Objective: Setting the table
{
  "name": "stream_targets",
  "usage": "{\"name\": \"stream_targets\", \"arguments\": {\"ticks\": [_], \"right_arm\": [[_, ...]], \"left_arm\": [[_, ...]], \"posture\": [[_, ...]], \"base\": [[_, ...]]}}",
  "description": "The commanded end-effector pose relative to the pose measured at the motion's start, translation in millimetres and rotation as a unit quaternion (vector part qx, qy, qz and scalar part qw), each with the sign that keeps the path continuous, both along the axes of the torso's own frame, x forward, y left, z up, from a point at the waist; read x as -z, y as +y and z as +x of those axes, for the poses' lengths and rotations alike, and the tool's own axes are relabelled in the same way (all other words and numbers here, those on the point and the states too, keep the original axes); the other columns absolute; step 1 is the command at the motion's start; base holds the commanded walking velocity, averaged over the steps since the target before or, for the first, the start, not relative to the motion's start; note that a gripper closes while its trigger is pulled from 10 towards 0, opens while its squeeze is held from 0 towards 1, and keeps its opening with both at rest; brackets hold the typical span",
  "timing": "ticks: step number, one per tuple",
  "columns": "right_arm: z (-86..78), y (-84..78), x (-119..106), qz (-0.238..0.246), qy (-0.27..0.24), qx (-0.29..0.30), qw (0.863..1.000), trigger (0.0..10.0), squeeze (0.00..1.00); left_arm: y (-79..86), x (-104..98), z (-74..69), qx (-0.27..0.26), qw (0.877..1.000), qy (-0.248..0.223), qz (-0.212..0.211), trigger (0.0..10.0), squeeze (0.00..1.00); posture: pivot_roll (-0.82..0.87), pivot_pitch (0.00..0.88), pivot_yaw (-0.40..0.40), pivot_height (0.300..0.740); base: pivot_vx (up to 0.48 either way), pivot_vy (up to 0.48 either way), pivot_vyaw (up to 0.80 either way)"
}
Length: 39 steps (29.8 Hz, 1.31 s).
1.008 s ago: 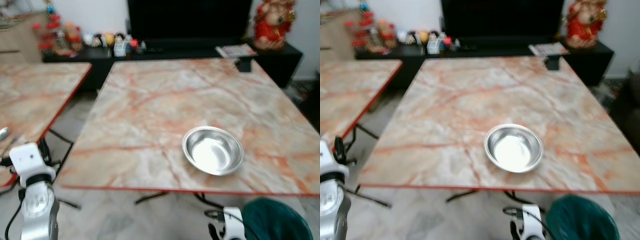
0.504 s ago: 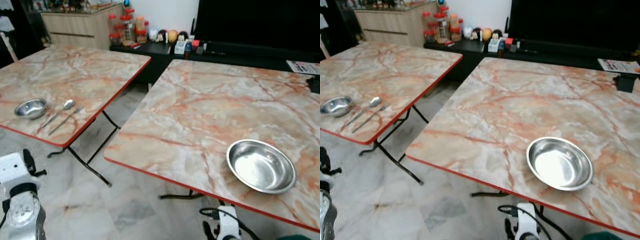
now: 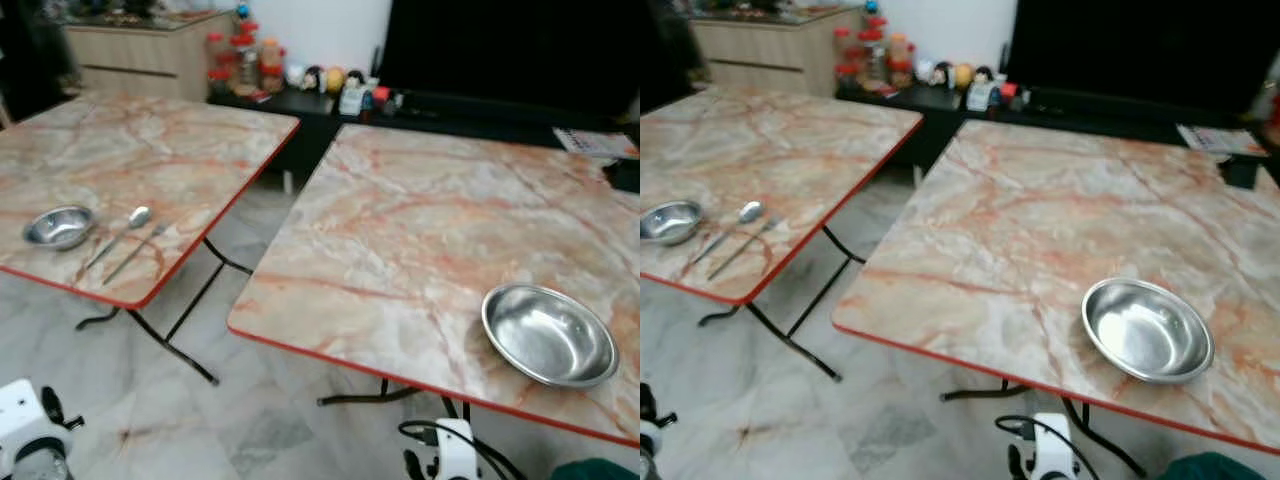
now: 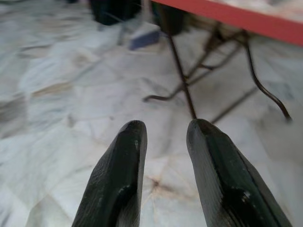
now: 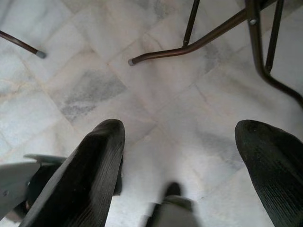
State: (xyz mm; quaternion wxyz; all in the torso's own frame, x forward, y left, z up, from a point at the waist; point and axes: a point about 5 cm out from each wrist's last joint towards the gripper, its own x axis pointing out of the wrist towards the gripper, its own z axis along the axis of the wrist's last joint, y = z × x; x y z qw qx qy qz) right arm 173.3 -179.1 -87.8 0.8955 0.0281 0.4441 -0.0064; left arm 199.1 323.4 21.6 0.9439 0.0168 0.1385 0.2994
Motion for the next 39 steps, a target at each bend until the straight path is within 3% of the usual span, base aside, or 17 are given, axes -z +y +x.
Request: {"name": "stream_targets", "arguments": {"ticks": [1, 2, 4, 5, 9, 15, 24, 34, 39], "right_arm": [[-3.1, -5.1, 0.9, -0.004, 0.005, 0.005, 1.000, 10.0, 0.00], [-3.1, -5.3, 0.9, -0.004, 0.006, 0.005, 1.000, 10.0, 0.00], [-2.9, -5.0, 0.9, -0.004, 0.005, 0.006, 1.000, 10.0, 0.00], [-2.7, -4.5, 0.8, -0.003, 0.005, 0.008, 1.000, 10.0, 0.00], [-2.7, -3.4, 1.0, -0.001, 0.005, 0.010, 1.000, 10.0, 0.00], [-2.7, -1.3, 1.2, 0.001, 0.006, 0.012, 1.000, 10.0, 0.00], [-1.3, 0.8, 0.8, 0.002, 0.002, 0.018, 1.000, 10.0, 0.00], [-2.4, -0.3, 1.7, -0.001, 0.010, 0.029, 1.000, 10.0, 0.00], [-0.5, 0.1, 0.6, 0.000, 0.004, 0.024, 1.000, 10.0, 0.00]], "left_arm": [[-7.9, 15.6, -4.4, 0.021, 0.999, 0.036, -0.020, 10.0, 0.00], [-19.9, 28.9, -2.6, 0.063, 0.995, 0.067, -0.048, 10.0, 0.00], [-29.3, 34.2, -0.6, 0.093, 0.991, 0.077, -0.054, 10.0, 0.00], [-46.2, 43.1, 2.3, 0.139, 0.984, 0.090, -0.061, 10.0, 0.00], [-57.4, 53.7, 1.6, 0.154, 0.979, 0.116, -0.070, 10.0, 0.00], [-75.6, 76.4, -8.1, 0.167, 0.964, 0.171, -0.121, 10.0, 0.00], [-91.5, 94.4, -22.9, 0.191, 0.943, 0.241, -0.127, 10.0, 0.00], [-90.5, 97.5, -26.8, 0.171, 0.944, 0.248, -0.134, 10.0, 0.00], [-86.2, 97.9, -29.6, 0.154, 0.947, 0.246, -0.138, 10.0, 0.00]], "posture": [[0.16, 0.000, 0.031, 0.740], [0.16, 0.000, 0.031, 0.740], [0.15, 0.000, 0.035, 0.740], [0.15, 0.000, 0.035, 0.740], [0.15, 0.000, 0.040, 0.740], [0.15, 0.000, 0.043, 0.740], [0.14, 0.000, 0.057, 0.740], [0.13, 0.000, 0.064, 0.740], [0.13, 0.000, 0.062, 0.740]], "base": [[0.000, 0.000, 0.00], [0.000, 0.000, 0.00], [0.000, 0.000, 0.00], [0.000, 0.000, 0.00], [0.000, 0.000, 0.00], [0.000, 0.056, 0.00], [0.000, 0.437, 0.00], [0.000, 0.291, 0.00], [0.000, 0.293, -0.63]]}}
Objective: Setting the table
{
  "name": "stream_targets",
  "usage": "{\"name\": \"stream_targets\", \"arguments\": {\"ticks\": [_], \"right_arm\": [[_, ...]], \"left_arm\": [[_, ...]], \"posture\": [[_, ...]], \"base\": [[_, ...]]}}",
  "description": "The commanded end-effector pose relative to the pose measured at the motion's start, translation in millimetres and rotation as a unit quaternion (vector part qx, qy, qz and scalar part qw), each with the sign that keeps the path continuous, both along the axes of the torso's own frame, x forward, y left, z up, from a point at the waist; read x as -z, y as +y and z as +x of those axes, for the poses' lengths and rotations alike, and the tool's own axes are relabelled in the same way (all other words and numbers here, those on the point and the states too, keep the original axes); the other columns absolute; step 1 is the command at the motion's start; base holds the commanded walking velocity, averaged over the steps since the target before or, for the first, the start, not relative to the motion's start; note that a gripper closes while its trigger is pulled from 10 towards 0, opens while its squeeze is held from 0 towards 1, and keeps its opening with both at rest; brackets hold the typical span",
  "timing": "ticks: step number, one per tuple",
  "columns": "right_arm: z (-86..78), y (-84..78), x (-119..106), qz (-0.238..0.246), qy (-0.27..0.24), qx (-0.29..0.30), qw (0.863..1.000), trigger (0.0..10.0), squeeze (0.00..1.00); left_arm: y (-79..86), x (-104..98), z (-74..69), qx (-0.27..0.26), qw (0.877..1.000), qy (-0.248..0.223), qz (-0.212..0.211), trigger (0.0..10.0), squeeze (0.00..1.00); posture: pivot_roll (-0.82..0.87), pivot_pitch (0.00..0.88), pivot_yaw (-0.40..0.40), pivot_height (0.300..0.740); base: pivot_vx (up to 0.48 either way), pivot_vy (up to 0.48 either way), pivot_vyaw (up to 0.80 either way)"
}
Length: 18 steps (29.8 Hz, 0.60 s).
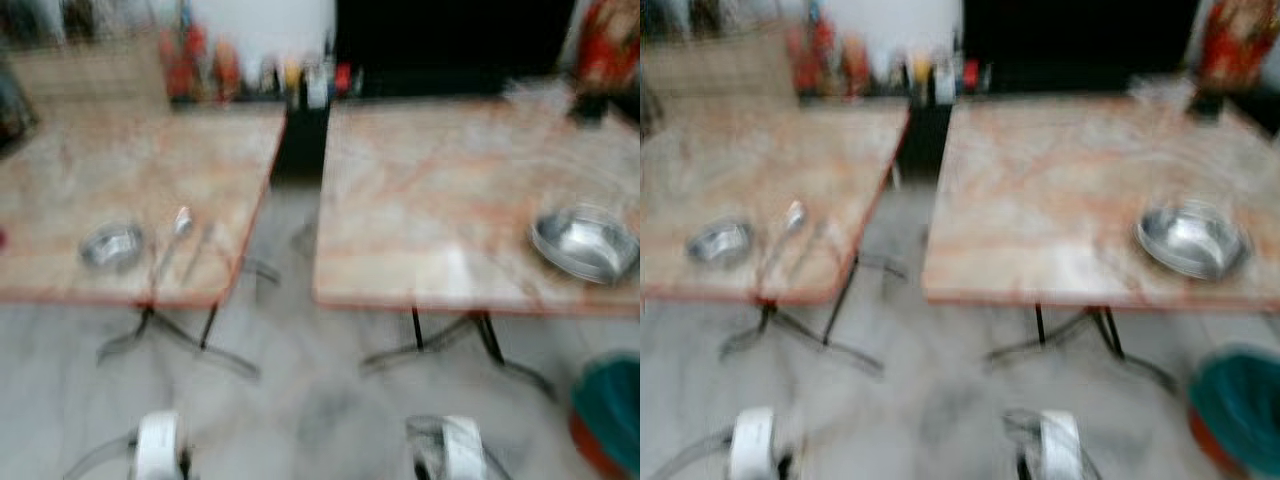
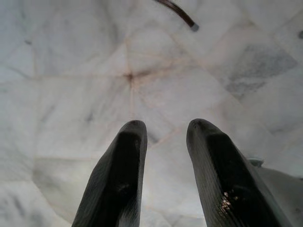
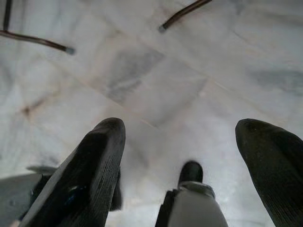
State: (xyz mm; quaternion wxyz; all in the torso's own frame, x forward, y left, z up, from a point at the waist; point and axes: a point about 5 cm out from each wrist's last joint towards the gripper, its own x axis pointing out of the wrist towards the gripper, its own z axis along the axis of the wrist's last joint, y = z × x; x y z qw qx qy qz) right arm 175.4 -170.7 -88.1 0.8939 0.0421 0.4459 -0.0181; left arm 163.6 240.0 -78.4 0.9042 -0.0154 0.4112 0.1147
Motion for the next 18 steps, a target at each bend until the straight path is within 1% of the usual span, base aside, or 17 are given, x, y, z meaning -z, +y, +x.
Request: {"name": "stream_targets", "arguments": {"ticks": [1, 3, 4, 6, 10, 11, 12, 15, 18], "right_arm": [[-2.4, -8.2, 0.2, -0.008, 0.001, 0.006, 1.000, 10.0, 0.00], [-2.3, -8.3, 0.2, -0.011, 0.001, 0.003, 1.000, 10.0, 0.00], [-1.8, -8.8, -0.2, -0.021, 0.000, -0.008, 1.000, 10.0, 0.00], [-1.4, -7.9, -0.3, -0.022, -0.001, -0.016, 1.000, 10.0, 0.00], [-2.0, -7.2, 0.2, -0.019, 0.002, -0.010, 1.000, 10.0, 0.00], [-2.4, -7.4, 0.5, -0.021, 0.006, -0.010, 1.000, 10.0, 0.00], [-3.5, -7.6, 1.3, -0.014, 0.011, 0.003, 1.000, 10.0, 0.00], [-2.8, -8.8, 0.7, -0.023, 0.009, -0.007, 1.000, 10.0, 0.00], [-1.7, -11.0, -0.4, -0.027, 0.001, -0.006, 1.000, 10.0, 0.00]], "left_arm": [[-2.7, -1.8, 5.4, -0.002, 1.000, -0.010, -0.002, 10.0, 0.00], [-2.7, -1.5, 4.5, -0.003, 1.000, -0.009, -0.002, 10.0, 0.00], [-2.7, -0.2, 2.3, -0.008, 1.000, -0.004, -0.004, 10.0, 0.00], [-2.6, 0.8, 0.6, -0.015, 1.000, -0.001, -0.007, 10.0, 0.00], [-3.2, 2.5, -2.0, -0.027, 1.000, 0.004, -0.013, 10.0, 0.00], [-3.7, 2.9, -2.7, -0.026, 1.000, 0.005, -0.014, 10.0, 0.00], [-4.4, 3.6, -3.7, -0.025, 1.000, 0.008, -0.013, 10.0, 0.00], [-5.9, 4.5, -4.9, -0.025, 1.000, 0.010, -0.014, 10.0, 0.00], [-8.5, 5.5, -5.3, -0.022, 1.000, 0.014, -0.017, 10.0, 0.00]], "posture": [[0.13, 0.000, 0.062, 0.740], [0.13, 0.000, 0.062, 0.740], [0.13, 0.000, 0.061, 0.740], [0.13, 0.000, 0.061, 0.740], [0.13, 0.000, 0.061, 0.740], [0.13, 0.000, 0.061, 0.740], [0.13, 0.000, 0.061, 0.740], [0.13, 0.000, 0.057, 0.740], [0.14, 0.000, 0.054, 0.740]], "base": [[0.000, 0.292, 0.00], [0.000, 0.296, 0.00], [0.000, 0.296, 0.00], [0.000, 0.298, 0.00], [0.000, 0.303, 0.00], [0.000, 0.330, -0.45], [0.000, 0.330, -0.76], [0.000, 0.355, -0.71], [0.000, 0.405, 0.00]]}}
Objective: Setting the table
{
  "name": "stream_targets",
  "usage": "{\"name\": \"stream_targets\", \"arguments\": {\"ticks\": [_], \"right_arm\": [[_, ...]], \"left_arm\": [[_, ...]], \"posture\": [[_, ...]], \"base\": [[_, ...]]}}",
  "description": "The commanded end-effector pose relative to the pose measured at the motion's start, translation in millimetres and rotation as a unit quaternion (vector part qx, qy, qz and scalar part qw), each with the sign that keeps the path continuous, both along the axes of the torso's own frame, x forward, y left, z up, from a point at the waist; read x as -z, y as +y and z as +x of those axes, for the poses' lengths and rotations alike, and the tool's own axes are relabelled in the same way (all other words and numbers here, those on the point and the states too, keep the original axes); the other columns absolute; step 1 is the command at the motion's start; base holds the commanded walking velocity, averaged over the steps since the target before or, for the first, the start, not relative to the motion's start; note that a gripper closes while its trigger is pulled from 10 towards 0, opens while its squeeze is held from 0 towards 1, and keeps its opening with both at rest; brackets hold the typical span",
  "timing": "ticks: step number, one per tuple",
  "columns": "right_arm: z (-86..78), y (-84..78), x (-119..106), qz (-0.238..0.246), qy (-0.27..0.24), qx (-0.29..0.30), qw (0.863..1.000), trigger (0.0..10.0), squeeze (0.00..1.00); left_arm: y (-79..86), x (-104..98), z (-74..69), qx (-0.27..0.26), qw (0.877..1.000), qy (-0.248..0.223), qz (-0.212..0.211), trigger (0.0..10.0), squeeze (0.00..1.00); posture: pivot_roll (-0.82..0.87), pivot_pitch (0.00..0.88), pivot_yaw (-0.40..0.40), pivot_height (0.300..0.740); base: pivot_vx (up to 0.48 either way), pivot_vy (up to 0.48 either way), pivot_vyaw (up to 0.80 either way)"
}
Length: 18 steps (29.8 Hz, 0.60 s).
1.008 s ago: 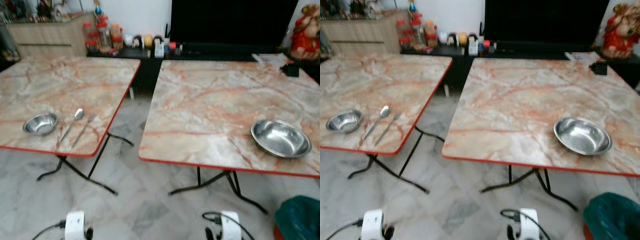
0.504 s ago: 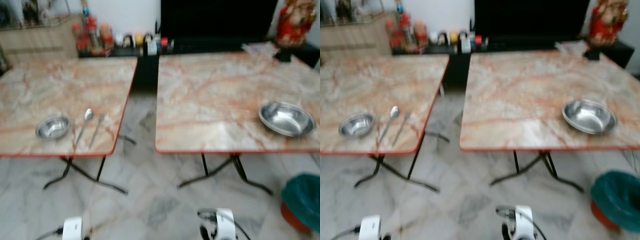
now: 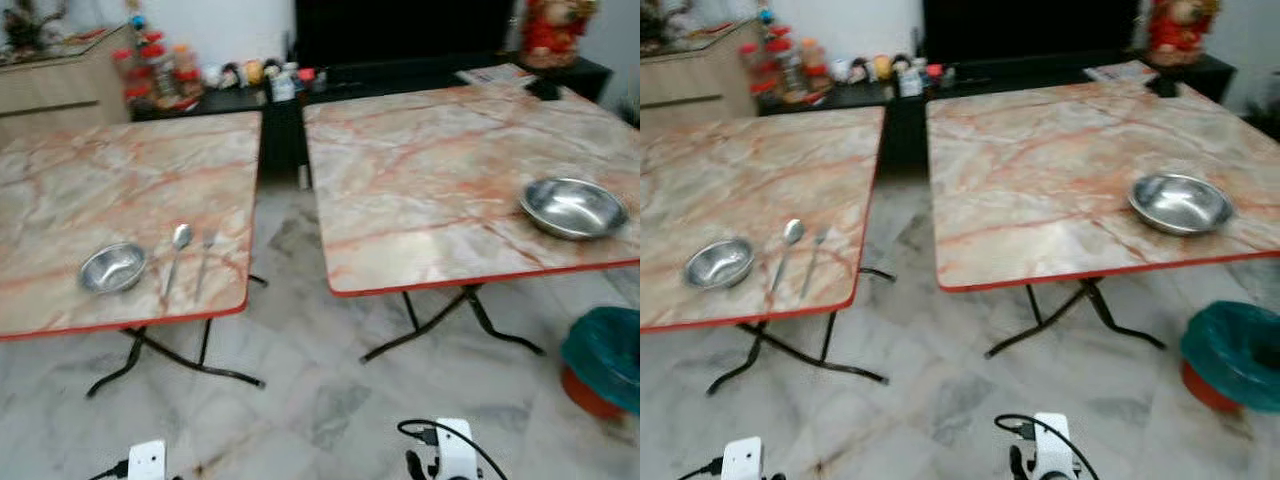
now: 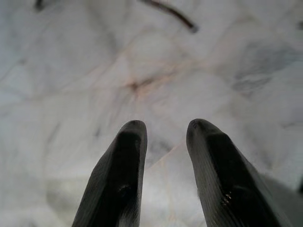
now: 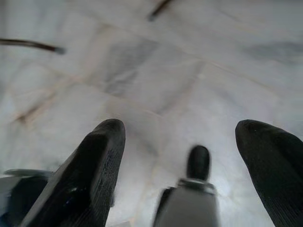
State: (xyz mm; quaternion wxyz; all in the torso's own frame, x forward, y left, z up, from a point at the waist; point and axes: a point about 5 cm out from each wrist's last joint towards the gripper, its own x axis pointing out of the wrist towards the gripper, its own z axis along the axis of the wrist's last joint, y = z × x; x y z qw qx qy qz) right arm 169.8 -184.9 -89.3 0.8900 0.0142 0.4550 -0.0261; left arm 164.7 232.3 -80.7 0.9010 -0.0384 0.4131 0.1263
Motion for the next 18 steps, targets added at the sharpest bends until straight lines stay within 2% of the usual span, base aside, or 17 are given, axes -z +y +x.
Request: {"name": "stream_targets", "arguments": {"ticks": [1, 8, 14, 18], "right_arm": [[4.0, 3.0, -1.7, 0.000, -0.010, -0.001, 1.000, 10.0, 0.00], [5.1, 3.8, -2.1, 0.004, -0.011, 0.001, 1.000, 10.0, 0.00], [7.1, 5.1, -3.0, 0.004, -0.016, -0.002, 1.000, 10.0, 0.00], [7.5, 6.1, -3.2, 0.004, -0.017, -0.004, 1.000, 10.0, 0.00]], "left_arm": [[-1.3, 3.4, -6.2, -0.001, 1.000, 0.014, -0.001, 10.0, 0.00], [-2.9, 2.7, -3.0, 0.001, 1.000, 0.013, -0.002, 10.0, 0.00], [-2.9, 2.5, -2.6, 0.000, 1.000, 0.012, -0.003, 10.0, 0.00], [-3.5, 3.8, -5.4, -0.003, 1.000, 0.015, -0.004, 10.0, 0.00]], "posture": [[0.14, 0.000, 0.054, 0.740], [0.13, 0.000, 0.055, 0.740], [0.14, 0.000, 0.053, 0.740], [0.14, 0.000, 0.054, 0.740]], "base": [[0.000, 0.405, 0.00], [0.000, 0.407, 0.00], [0.000, 0.421, -0.62], [0.000, 0.480, 0.00]]}}
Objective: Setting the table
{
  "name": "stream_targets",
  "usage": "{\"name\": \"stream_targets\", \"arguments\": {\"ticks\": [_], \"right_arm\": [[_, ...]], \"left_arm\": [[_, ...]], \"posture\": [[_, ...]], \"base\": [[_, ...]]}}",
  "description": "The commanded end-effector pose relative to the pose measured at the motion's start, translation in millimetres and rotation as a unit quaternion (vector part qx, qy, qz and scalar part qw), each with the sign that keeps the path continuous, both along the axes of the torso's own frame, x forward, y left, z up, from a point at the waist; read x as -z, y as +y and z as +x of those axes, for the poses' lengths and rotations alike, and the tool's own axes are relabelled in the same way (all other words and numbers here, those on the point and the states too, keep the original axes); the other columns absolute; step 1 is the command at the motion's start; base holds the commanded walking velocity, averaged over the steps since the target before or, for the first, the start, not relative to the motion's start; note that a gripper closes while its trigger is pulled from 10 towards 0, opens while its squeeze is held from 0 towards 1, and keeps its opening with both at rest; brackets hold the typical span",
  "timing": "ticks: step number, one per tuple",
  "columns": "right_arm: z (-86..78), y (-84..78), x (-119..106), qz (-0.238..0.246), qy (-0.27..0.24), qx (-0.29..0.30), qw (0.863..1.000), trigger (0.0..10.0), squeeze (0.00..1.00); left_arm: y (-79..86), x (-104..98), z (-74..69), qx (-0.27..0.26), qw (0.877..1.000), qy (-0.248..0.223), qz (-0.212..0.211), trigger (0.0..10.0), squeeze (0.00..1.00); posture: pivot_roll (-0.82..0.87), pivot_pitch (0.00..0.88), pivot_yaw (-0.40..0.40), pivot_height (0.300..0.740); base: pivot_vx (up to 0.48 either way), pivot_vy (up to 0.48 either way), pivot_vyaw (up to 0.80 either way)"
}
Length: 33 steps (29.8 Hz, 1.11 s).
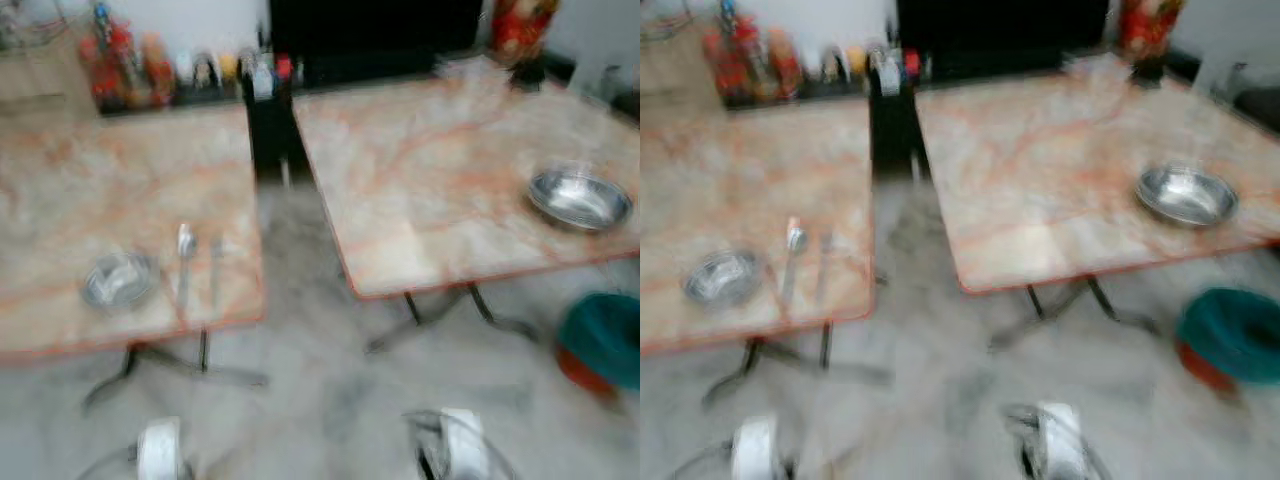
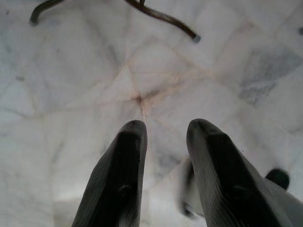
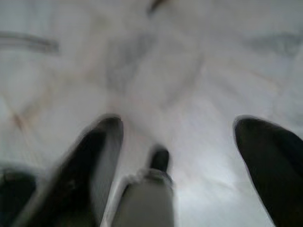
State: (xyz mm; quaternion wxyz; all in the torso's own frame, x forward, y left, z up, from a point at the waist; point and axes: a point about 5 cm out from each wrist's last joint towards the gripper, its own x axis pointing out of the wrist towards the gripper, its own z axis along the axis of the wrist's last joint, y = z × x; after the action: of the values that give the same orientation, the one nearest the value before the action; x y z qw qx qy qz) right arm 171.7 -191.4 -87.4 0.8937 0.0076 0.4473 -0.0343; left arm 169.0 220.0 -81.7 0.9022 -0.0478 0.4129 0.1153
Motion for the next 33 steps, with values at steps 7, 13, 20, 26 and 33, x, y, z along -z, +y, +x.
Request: {"name": "stream_targets", "arguments": {"ticks": [7, 13, 20, 26, 33], "right_arm": [[4.5, 15.2, -0.5, 0.009, -0.006, -0.026, 1.000, 10.0, 0.00], [5.8, 16.8, -1.2, 0.007, -0.011, -0.037, 0.999, 10.0, 0.00], [6.9, 15.4, -1.7, 0.019, -0.011, -0.017, 1.000, 10.0, 0.00], [6.9, 13.8, -1.8, 0.019, -0.011, -0.016, 1.000, 10.0, 0.00], [7.0, 12.9, -1.8, 0.017, -0.009, -0.018, 1.000, 10.0, 0.00]], "left_arm": [[8.7, 3.6, -11.9, -0.012, 1.000, 0.020, 0.010, 10.0, 0.00], [10.5, 2.7, -10.7, -0.019, 1.000, 0.017, 0.011, 10.0, 0.00], [11.1, 1.9, -9.2, -0.021, 1.000, 0.015, 0.012, 10.0, 0.00], [9.2, 1.1, -6.9, -0.023, 1.000, 0.008, 0.011, 10.0, 0.00], [9.7, -4.4, 2.2, -0.022, 0.999, -0.023, 0.007, 10.0, 0.00]], "posture": [[0.14, 0.000, 0.052, 0.740], [0.14, 0.000, 0.052, 0.740], [0.14, 0.000, 0.046, 0.740], [0.14, 0.000, 0.042, 0.740], [0.14, 0.000, 0.039, 0.740]], "base": [[0.000, 0.480, 0.00], [0.000, 0.480, 0.51], [0.000, 0.480, 0.37], [0.000, 0.317, 0.00], [0.000, 0.000, 0.00]]}}
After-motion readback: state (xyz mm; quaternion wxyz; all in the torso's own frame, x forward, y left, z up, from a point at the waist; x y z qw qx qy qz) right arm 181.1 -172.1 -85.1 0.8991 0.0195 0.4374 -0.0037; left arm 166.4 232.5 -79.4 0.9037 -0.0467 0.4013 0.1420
